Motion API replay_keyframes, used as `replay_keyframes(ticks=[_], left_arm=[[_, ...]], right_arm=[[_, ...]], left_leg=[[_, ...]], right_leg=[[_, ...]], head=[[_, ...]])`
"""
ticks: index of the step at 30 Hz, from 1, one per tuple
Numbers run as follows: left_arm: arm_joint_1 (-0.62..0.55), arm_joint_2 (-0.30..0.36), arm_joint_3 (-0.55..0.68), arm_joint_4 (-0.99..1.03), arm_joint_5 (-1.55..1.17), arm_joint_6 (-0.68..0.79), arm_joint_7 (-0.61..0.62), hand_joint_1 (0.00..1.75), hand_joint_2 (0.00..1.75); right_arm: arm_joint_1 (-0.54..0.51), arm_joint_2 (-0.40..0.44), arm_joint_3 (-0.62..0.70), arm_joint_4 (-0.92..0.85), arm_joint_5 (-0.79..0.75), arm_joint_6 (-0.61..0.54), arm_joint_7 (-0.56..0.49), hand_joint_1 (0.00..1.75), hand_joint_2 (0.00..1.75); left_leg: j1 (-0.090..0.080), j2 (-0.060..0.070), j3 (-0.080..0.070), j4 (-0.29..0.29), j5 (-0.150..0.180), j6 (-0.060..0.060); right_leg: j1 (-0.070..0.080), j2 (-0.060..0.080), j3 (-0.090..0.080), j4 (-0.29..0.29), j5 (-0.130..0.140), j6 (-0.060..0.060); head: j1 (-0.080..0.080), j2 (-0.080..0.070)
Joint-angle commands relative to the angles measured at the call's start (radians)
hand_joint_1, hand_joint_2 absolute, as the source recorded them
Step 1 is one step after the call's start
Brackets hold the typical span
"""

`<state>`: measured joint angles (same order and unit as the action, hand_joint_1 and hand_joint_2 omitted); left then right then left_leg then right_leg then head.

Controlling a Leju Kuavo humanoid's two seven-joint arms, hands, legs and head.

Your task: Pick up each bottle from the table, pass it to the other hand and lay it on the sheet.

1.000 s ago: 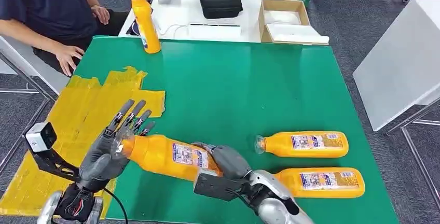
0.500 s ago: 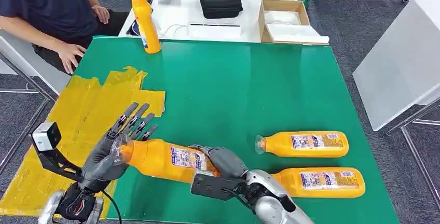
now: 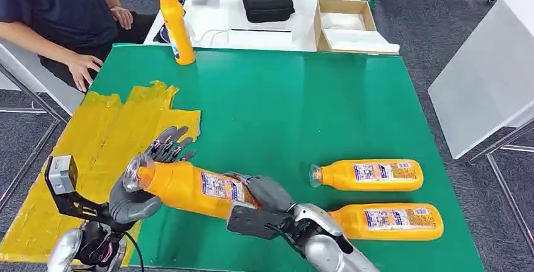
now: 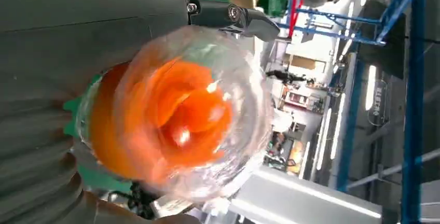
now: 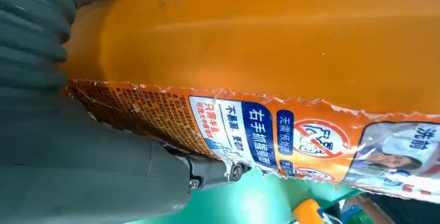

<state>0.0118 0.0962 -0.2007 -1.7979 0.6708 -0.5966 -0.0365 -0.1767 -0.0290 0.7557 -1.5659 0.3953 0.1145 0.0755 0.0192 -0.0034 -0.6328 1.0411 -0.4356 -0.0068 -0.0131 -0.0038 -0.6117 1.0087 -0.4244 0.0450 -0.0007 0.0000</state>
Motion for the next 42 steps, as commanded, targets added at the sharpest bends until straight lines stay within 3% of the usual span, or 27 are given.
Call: replay_keyframes(ticks=[1,19,20,21,42], left_arm=[[-0.026,-0.037,-0.038,-0.02,-0.08,-0.008,-0.055,0.0,1.75],[-0.054,-0.066,-0.05,-0.005,-0.049,0.015,-0.037,0.0,1.75],[-0.055,-0.068,-0.05,-0.002,-0.042,0.016,-0.034,0.19,1.75],[-0.056,-0.069,-0.05,-0.001,-0.037,0.016,-0.034,1.75,1.75],[-0.06,-0.067,-0.054,0.019,0.01,0.0,-0.02,1.75,1.75]], right_arm=[[-0.018,0.007,-0.012,-0.012,-0.039,-0.027,-0.011,1.75,1.75],[-0.071,-0.002,0.082,0.099,-0.055,-0.015,0.001,1.75,1.75],[-0.075,-0.006,0.093,0.111,-0.055,-0.014,0.0,1.75,1.75],[-0.077,-0.008,0.1,0.12,-0.054,-0.014,0.0,1.75,1.75],[-0.067,-0.032,0.121,0.153,-0.058,-0.008,0.005,1.75,1.75]], left_leg=[[0.0,-0.001,0.0,0.0,0.0,0.001],[0.0,0.0,0.002,-0.001,0.001,0.001],[0.0,0.0,0.001,-0.001,0.0,0.001],[0.0,0.0,0.003,-0.002,0.001,0.001],[0.0,-0.002,0.003,-0.002,0.001,0.001]], right_leg=[[0.0,-0.001,0.001,0.0,0.0,-0.001],[0.0,0.0,0.002,-0.001,0.0,-0.001],[0.0,0.0,0.002,-0.001,0.0,-0.001],[0.0,0.0,0.003,-0.002,0.001,-0.002],[0.001,-0.002,0.003,-0.002,0.0,-0.001]], head=[[0.0,0.0],[0.0,0.0],[0.0,0.0],[0.0,0.0],[0.0,0.0]])
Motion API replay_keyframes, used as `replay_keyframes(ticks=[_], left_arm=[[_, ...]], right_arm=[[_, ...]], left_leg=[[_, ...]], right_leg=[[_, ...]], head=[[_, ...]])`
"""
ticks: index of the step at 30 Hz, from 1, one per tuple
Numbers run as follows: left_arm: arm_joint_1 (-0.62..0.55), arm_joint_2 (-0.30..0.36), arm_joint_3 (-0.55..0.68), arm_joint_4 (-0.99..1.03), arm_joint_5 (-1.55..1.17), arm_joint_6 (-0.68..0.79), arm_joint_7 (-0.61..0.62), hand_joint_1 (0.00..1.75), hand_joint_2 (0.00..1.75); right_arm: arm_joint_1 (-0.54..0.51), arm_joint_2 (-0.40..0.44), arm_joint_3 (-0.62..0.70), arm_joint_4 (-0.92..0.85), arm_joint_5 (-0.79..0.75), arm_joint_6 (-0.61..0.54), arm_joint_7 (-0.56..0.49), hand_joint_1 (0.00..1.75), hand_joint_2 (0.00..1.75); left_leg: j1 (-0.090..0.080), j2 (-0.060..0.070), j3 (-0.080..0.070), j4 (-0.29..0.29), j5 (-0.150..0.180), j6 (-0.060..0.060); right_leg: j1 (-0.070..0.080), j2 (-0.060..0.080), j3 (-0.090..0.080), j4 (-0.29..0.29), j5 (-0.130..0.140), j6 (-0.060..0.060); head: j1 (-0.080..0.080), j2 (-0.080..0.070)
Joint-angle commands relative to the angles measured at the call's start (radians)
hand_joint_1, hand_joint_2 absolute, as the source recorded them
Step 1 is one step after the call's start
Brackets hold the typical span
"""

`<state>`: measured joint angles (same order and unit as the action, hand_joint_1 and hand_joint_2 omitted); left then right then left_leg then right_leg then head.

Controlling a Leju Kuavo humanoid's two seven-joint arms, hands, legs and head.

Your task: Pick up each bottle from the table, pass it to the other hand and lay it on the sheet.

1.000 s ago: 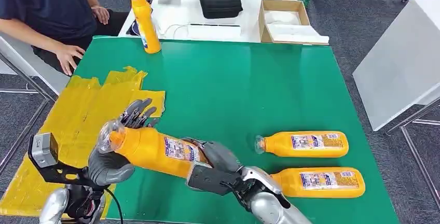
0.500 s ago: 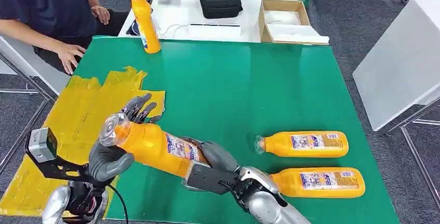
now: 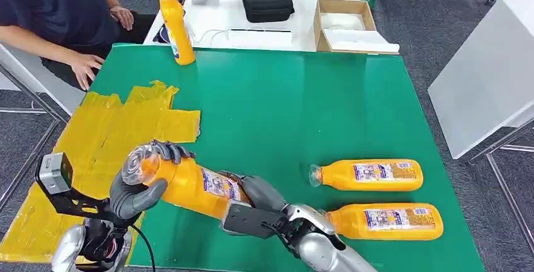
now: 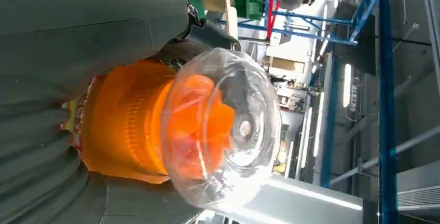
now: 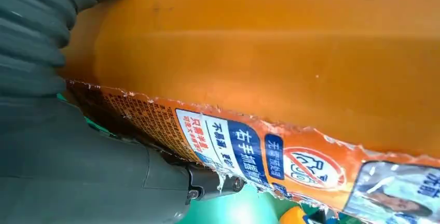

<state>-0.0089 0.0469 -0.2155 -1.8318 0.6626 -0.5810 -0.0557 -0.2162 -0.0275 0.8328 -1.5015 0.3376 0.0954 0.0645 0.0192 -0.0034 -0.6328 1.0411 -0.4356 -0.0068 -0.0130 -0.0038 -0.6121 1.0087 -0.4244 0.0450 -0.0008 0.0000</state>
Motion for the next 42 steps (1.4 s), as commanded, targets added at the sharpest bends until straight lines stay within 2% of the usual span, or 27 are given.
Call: replay_keyframes(ticks=[1,10,11,12,13,21,24,27,30,31,32,33,39,42], left_arm=[[-0.039,-0.018,-0.039,0.054,0.019,-0.015,-0.001,1.75,1.75],[-0.034,-0.018,-0.036,0.051,0.019,-0.009,0.001,1.75,1.75],[-0.031,-0.018,-0.033,0.048,0.012,-0.003,0.0,1.75,1.75],[-0.027,-0.02,-0.029,0.043,0.002,0.002,-0.003,1.75,1.75],[-0.022,-0.021,-0.023,0.038,-0.009,0.006,-0.007,1.75,1.75],[-0.014,-0.028,0.001,0.031,-0.05,0.017,-0.021,1.75,1.75],[-0.013,-0.045,0.023,-0.002,-0.208,0.063,-0.081,1.75,1.75],[-0.014,-0.071,0.053,-0.052,-0.419,0.151,-0.156,1.75,1.75],[-0.016,-0.1,0.08,-0.132,-0.793,0.353,-0.261,1.75,1.75],[-0.016,-0.1,0.08,-0.132,-0.793,0.353,-0.261,1.75,1.75],[-0.019,-0.106,0.091,-0.168,-1.012,0.496,-0.316,1.75,1.75],[-0.021,-0.103,0.091,-0.185,-1.079,0.542,-0.33,1.75,1.75],[-0.019,-0.1,0.088,-0.185,-1.079,0.543,-0.329,1.75,1.75],[-0.018,-0.085,0.078,-0.181,-1.252,0.685,-0.361,1.75,1.75]], right_arm=[[-0.027,-0.034,0.044,0.091,0.0,0.011,0.016,1.75,1.75],[-0.017,-0.038,0.036,0.084,0.0,0.01,0.016,1.75,1.75],[-0.011,-0.041,0.033,0.075,0.013,0.0,0.016,0.96,1.75],[0.002,-0.041,0.02,0.065,0.022,-0.015,0.017,0.0,1.75],[0.016,-0.042,0.005,0.054,0.009,-0.013,0.019,0.0,0.0],[0.042,-0.046,-0.021,0.028,0.015,-0.012,0.023,0.0,0.0],[0.048,-0.047,-0.023,0.023,0.018,-0.012,0.023,0.0,0.0],[0.059,-0.05,-0.026,0.008,0.027,-0.016,0.027,0.0,0.0],[0.092,-0.061,-0.038,-0.038,0.053,-0.031,0.024,0.0,0.0],[0.092,-0.061,-0.038,-0.038,0.053,-0.031,0.024,0.0,0.0],[0.114,-0.069,-0.044,-0.079,0.072,-0.036,0.019,0.0,0.0],[0.126,-0.075,-0.045,-0.108,0.083,-0.036,0.019,0.0,0.0],[0.13,-0.076,-0.046,-0.119,0.088,-0.035,0.025,0.0,0.0],[0.15,-0.077,-0.06,-0.145,0.103,-0.033,0.019,0.0,0.0]], left_leg=[[0.0,-0.002,0.004,-0.002,0.001,0.002],[0.0,-0.002,0.003,-0.002,0.001,0.002],[0.0,-0.002,0.002,-0.001,0.001,0.001],[0.0,-0.002,0.004,-0.002,0.001,0.002],[0.0,-0.002,0.002,-0.001,0.001,0.001],[0.0,-0.001,0.002,-0.001,0.0,0.001],[0.0,-0.002,0.002,-0.001,0.0,0.001],[0.0,0.0,0.0,0.0,0.0,0.001],[0.0,-0.001,0.001,0.0,0.0,0.001],[0.0,-0.001,0.0,0.0,0.0,0.001],[0.0,-0.001,0.001,0.0,0.0,0.002],[0.0,-0.001,0.0,0.001,0.0,0.001],[0.0,-0.001,0.002,0.0,0.0,0.001],[0.0,0.0,0.001,0.0,0.0,0.001]], right_leg=[[0.0,-0.002,0.005,-0.003,0.0,-0.002],[0.0,-0.002,0.004,-0.002,0.0,-0.001],[0.0,-0.002,0.003,-0.002,0.0,-0.001],[0.001,-0.002,0.005,-0.003,0.0,-0.002],[0.0,-0.002,0.003,-0.002,0.0,-0.001],[0.0,-0.001,0.003,-0.001,0.0,-0.001],[0.0,-0.002,0.003,-0.001,0.0,-0.001],[0.0,0.0,0.001,0.0,0.0,-0.001],[0.001,-0.001,0.002,0.0,0.0,-0.001],[0.0,-0.001,0.001,0.0,0.0,-0.001],[0.001,-0.001,0.002,0.0,-0.001,-0.002],[0.001,-0.001,0.001,0.0,-0.001,-0.001],[0.0,-0.001,0.002,-0.001,0.0,-0.001],[0.0,0.0,0.002,-0.001,0.0,-0.001]], head=[[0.0,0.0],[0.0,0.0],[0.0,0.0],[0.0,0.0],[0.0,0.0],[0.0,0.0],[0.0,0.0],[0.0,0.0],[0.0,0.0],[0.0,0.0],[0.0,0.0],[0.0,0.0],[0.0,0.0],[0.0,0.0]])
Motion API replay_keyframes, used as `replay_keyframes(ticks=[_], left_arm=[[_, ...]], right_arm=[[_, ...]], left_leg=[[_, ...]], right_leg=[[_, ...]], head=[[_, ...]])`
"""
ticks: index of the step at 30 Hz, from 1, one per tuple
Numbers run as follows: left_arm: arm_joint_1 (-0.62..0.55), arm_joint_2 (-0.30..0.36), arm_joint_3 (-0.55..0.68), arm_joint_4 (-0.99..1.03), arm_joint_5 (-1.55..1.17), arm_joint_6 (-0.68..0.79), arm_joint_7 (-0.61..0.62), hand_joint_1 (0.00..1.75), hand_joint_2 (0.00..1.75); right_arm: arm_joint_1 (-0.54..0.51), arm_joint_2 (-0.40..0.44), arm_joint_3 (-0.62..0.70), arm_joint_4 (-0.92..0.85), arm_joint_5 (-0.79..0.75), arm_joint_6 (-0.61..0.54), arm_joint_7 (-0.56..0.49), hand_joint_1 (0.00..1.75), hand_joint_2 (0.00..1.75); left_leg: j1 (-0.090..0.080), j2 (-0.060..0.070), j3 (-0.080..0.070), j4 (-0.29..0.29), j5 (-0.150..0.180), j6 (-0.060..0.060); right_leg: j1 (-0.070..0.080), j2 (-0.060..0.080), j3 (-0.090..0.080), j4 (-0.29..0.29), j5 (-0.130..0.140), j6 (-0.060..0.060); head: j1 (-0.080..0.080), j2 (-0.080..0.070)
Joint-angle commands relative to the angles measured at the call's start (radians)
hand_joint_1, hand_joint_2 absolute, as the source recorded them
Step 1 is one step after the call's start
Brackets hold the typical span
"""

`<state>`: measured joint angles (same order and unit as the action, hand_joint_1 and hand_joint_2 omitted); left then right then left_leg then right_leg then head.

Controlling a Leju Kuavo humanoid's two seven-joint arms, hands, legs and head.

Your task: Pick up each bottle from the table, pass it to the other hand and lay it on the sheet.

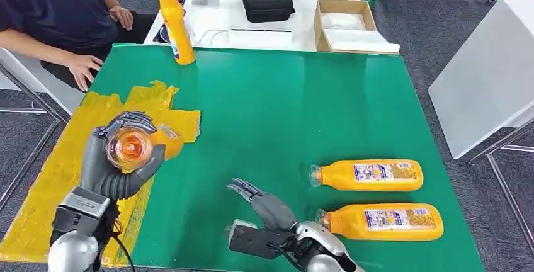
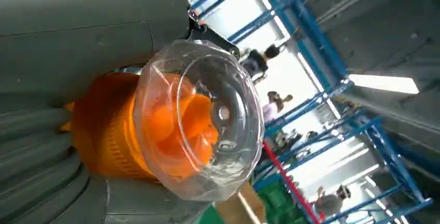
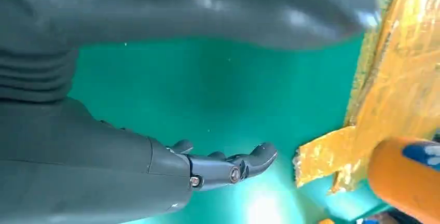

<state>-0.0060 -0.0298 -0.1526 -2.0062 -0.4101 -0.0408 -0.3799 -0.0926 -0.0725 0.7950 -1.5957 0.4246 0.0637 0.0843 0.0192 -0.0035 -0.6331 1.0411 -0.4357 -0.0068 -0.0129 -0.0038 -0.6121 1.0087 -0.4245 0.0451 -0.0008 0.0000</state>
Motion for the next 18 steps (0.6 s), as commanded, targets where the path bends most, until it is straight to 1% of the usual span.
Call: replay_keyframes(ticks=[1,4,5,6,7,9,10,12,13,14,15,18], left_arm=[[-0.02,0.011,0.001,-0.004,-0.281,0.211,-0.04,1.75,1.75],[-0.011,0.054,-0.047,0.016,-0.469,0.323,-0.038,1.75,1.75],[-0.011,0.074,-0.069,0.029,-0.55,0.366,-0.028,1.75,1.75],[-0.014,0.109,-0.1,0.057,-0.669,0.413,-0.004,1.75,1.75],[-0.014,0.131,-0.122,0.081,-0.742,0.433,0.012,1.75,1.75],[-0.022,0.15,-0.146,0.128,-0.769,0.469,0.026,1.75,1.75],[-0.022,0.15,-0.146,0.128,-0.769,0.469,0.026,1.75,1.75],[-0.046,0.189,-0.181,0.192,-0.904,0.463,0.083,1.75,1.75],[-0.049,0.191,-0.185,0.205,-0.905,0.472,0.086,1.75,1.75],[-0.065,0.226,-0.211,0.245,-0.999,0.451,0.121,1.75,1.75],[-0.078,0.249,-0.233,0.306,-1.031,0.453,0.136,1.75,1.75],[-0.11,0.283,-0.264,0.493,-1.063,0.399,0.165,1.75,1.75]], right_arm=[[0.045,-0.039,-0.03,-0.08,0.029,-0.001,-0.004,0.0,0.0],[0.097,-0.057,-0.054,-0.153,0.05,-0.005,-0.012,0.0,0.0],[0.111,-0.061,-0.062,-0.172,0.058,-0.002,-0.017,0.0,0.0],[0.124,-0.063,-0.072,-0.193,0.063,0.002,-0.026,0.0,0.0],[0.132,-0.093,-0.067,-0.22,0.07,0.001,-0.015,0.0,0.0],[0.149,-0.116,-0.074,-0.248,0.071,0.0,-0.015,0.0,0.0],[0.149,-0.116,-0.074,-0.248,0.071,0.0,-0.015,0.0,0.0],[0.157,-0.107,-0.085,-0.254,0.07,-0.002,-0.02,0.0,0.0],[0.158,-0.106,-0.085,-0.255,0.07,-0.001,-0.02,0.0,0.0],[0.158,-0.107,-0.084,-0.264,0.073,-0.002,-0.026,0.0,0.0],[0.16,-0.111,-0.082,-0.28,0.074,-0.002,-0.03,0.0,0.0],[0.171,-0.128,-0.074,-0.328,0.083,0.001,-0.046,0.0,0.0]], left_leg=[[0.0,-0.001,0.001,0.0,0.0,0.001],[0.0,-0.003,0.002,-0.001,0.001,0.001],[0.0,-0.003,0.001,-0.001,0.001,0.001],[0.0,-0.003,0.003,-0.002,0.0,0.001],[-0.001,-0.003,0.002,-0.001,0.0,0.001],[-0.001,-0.003,0.002,-0.001,0.0,0.001],[-0.001,-0.004,0.004,-0.002,0.001,0.001],[-0.001,-0.002,0.002,-0.001,0.0,0.001],[-0.001,-0.003,0.004,-0.002,0.001,0.001],[-0.001,-0.002,0.002,-0.002,0.001,0.001],[-0.001,-0.002,0.002,-0.001,0.001,0.001],[-0.001,-0.004,0.004,-0.003,0.002,0.001]], right_leg=[[0.0,-0.001,0.001,0.0,0.0,-0.001],[0.0,-0.003,0.003,-0.001,-0.001,-0.002],[0.0,-0.003,0.002,-0.001,-0.001,-0.001],[0.0,-0.003,0.004,-0.001,-0.001,-0.002],[0.0,-0.003,0.003,-0.001,-0.001,-0.001],[-0.001,-0.003,0.003,-0.001,-0.001,-0.001],[-0.001,-0.004,0.005,-0.002,-0.001,-0.001],[-0.001,-0.002,0.002,-0.001,0.0,-0.001],[-0.001,-0.003,0.004,-0.002,0.0,-0.002],[0.0,-0.003,0.003,-0.001,0.0,-0.001],[-0.001,-0.002,0.002,-0.001,0.0,-0.001],[-0.001,-0.004,0.004,-0.003,0.0,-0.002]], head=[[0.0,0.0],[0.0,0.0],[0.0,0.0],[0.0,0.0],[0.0,0.0],[0.0,0.0],[0.0,0.0],[0.0,0.0],[0.0,0.0],[0.0,0.0],[0.0,0.0],[0.0,0.0]])
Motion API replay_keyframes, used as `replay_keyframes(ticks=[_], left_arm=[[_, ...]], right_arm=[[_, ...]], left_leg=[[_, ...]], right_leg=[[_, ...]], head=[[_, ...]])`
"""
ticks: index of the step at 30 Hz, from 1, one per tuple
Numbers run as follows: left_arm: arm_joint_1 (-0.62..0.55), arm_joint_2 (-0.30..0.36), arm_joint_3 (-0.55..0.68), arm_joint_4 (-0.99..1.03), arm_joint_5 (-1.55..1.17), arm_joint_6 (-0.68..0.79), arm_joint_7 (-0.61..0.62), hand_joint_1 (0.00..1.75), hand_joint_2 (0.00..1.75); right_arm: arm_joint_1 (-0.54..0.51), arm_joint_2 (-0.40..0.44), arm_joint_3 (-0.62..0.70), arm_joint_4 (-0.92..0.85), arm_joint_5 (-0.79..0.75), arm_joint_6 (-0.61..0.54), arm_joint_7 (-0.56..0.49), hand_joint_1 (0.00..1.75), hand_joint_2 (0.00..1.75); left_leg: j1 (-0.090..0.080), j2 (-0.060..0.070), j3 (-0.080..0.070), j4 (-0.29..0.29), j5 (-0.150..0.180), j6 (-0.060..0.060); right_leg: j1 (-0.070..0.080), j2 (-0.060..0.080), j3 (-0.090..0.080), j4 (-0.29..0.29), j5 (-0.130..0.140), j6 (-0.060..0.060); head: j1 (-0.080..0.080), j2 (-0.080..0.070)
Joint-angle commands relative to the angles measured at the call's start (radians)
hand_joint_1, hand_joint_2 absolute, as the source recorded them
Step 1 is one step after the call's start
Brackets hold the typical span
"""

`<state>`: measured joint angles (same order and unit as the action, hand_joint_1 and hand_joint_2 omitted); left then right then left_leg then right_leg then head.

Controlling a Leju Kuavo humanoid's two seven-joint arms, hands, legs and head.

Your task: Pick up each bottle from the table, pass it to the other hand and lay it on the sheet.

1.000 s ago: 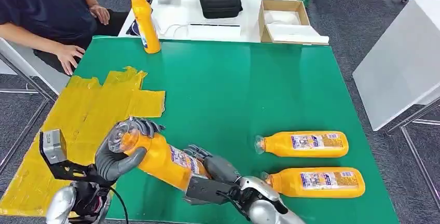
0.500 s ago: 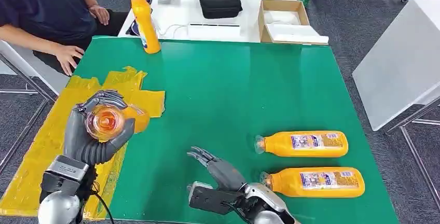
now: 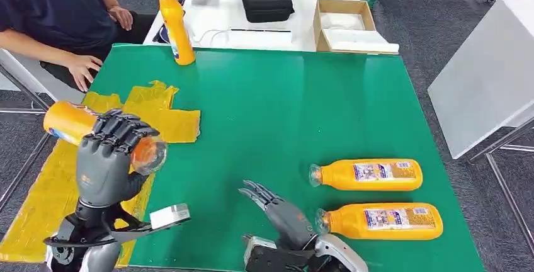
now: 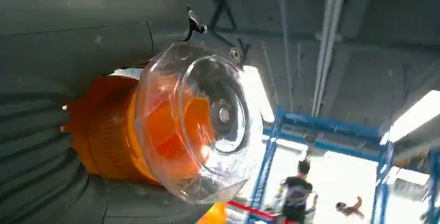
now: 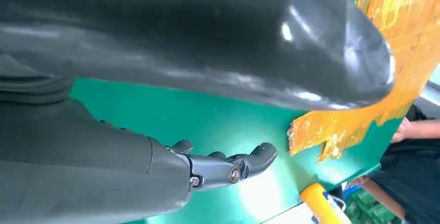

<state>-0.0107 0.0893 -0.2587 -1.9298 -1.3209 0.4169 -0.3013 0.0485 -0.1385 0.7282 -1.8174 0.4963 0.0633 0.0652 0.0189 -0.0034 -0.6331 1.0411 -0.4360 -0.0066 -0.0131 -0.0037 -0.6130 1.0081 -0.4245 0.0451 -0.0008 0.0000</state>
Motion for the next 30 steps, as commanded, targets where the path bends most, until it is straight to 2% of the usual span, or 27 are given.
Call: replay_keyframes(ticks=[1,4,6,12,16,17,18,20,21,25,30], left_arm=[[-0.113,0.17,-0.164,0.468,-0.165,-0.06,0.093,1.75,1.75],[-0.114,0.171,-0.166,0.485,-0.166,-0.045,0.095,1.75,1.75],[-0.117,0.18,-0.176,0.511,-0.17,-0.095,0.094,1.75,1.75],[-0.181,0.182,-0.199,0.84,-0.205,-0.166,0.153,1.75,1.75],[-0.178,0.187,-0.152,0.859,-0.116,-0.206,0.137,1.75,1.75],[-0.173,0.193,-0.135,0.844,-0.093,-0.236,0.14,1.62,1.75],[-0.171,0.191,-0.115,0.838,-0.067,-0.279,0.161,0.0,1.75],[-0.172,0.193,-0.113,0.833,-0.062,-0.306,0.167,0.0,1.75],[-0.169,0.2,-0.103,0.825,-0.031,-0.334,0.156,0.0,0.0],[-0.097,0.238,-0.031,0.724,0.122,-0.376,0.086,0.0,0.0],[-0.075,0.244,-0.014,0.687,0.166,-0.399,0.069,0.0,0.0]], right_arm=[[0.033,-0.068,-0.004,-0.119,0.012,0.003,-0.032,0.0,0.0],[0.035,-0.069,-0.004,-0.125,0.012,0.003,-0.032,0.0,0.0],[0.031,-0.073,0.003,-0.131,0.019,0.003,-0.047,0.0,0.0],[0.014,-0.097,0.028,-0.184,0.026,0.01,-0.066,0.0,0.0],[0.027,-0.107,0.021,-0.2,0.054,-0.007,-0.067,0.0,0.0],[0.038,-0.113,0.013,-0.21,0.069,-0.018,-0.067,0.0,0.0],[0.054,-0.124,0.004,-0.221,0.08,-0.026,-0.067,0.0,0.0],[0.065,-0.129,-0.004,-0.231,0.087,-0.033,-0.069,0.0,0.0],[0.073,-0.136,-0.013,-0.242,0.099,-0.041,-0.072,0.0,0.0],[0.165,-0.188,-0.073,-0.305,0.138,-0.107,-0.083,0.0,0.0],[0.181,-0.199,-0.077,-0.314,0.15,-0.129,-0.089,0.0,0.0]], left_leg=[[-0.001,-0.004,0.004,-0.003,0.002,0.001],[-0.001,-0.002,0.004,-0.003,0.002,0.001],[0.0,0.0,0.004,-0.003,0.001,0.001],[-0.001,0.0,0.003,-0.002,0.001,0.001],[0.0,0.0,0.004,-0.002,0.002,0.001],[0.0,0.0,0.002,-0.001,0.001,0.0],[0.0,0.0,0.004,-0.002,0.001,0.001],[0.0,0.0,0.002,-0.001,0.001,0.0],[-0.001,-0.001,0.004,-0.002,0.001,0.001],[0.0,0.001,0.005,-0.001,0.0,0.0],[0.0,0.003,0.007,-0.002,0.0,0.001]], right_leg=[[-0.001,-0.004,0.004,-0.001,0.0,-0.001],[0.0,-0.002,0.004,-0.002,0.0,-0.001],[0.0,-0.001,0.004,-0.002,0.001,-0.002],[-0.001,-0.001,0.003,-0.001,0.0,-0.001],[0.0,0.0,0.004,-0.001,0.001,-0.002],[0.0,0.0,0.002,-0.001,0.001,-0.001],[0.0,-0.001,0.004,-0.001,0.001,-0.002],[0.0,-0.001,0.002,-0.001,0.0,-0.001],[0.0,-0.001,0.004,-0.001,0.0,-0.002],[0.0,0.001,0.006,0.0,0.001,-0.001],[0.0,0.002,0.007,-0.001,0.001,-0.001]], head=[[0.0,0.0],[0.0,0.0],[0.0,0.0],[0.0,0.0],[0.0,0.0],[0.0,0.0],[0.0,0.0],[0.0,0.0],[0.0,0.0],[0.0,0.0],[0.0,0.0]])
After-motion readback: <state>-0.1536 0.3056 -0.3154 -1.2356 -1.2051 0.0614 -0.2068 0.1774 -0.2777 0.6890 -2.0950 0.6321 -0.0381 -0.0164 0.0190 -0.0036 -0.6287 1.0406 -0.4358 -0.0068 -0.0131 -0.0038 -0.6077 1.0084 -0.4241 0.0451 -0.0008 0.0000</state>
